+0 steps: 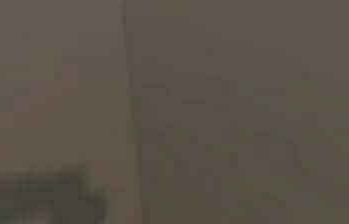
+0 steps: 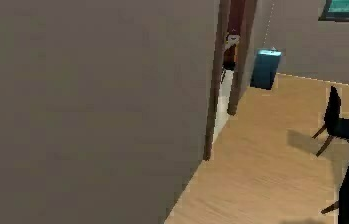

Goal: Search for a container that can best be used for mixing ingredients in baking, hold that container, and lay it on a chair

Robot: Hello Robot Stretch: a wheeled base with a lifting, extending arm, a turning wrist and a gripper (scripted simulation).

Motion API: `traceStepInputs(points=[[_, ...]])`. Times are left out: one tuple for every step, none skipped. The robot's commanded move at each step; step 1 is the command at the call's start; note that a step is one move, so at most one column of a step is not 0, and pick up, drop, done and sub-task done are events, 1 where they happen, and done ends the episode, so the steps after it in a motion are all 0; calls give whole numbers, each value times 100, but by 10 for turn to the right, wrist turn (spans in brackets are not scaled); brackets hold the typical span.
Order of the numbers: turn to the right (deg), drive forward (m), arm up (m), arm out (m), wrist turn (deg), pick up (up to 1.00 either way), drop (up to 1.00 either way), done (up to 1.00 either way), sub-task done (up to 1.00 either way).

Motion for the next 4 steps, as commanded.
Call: traceStepInputs(points=[[450, 0, 0, 0, 0, 0, 0, 0, 0], [450, 0, 0, 0, 0, 0, 0, 0, 0], [270, 0, 0, 0, 0, 0, 0, 0, 0], [0, 20, 0, 0, 0, 0, 0, 0, 0]])
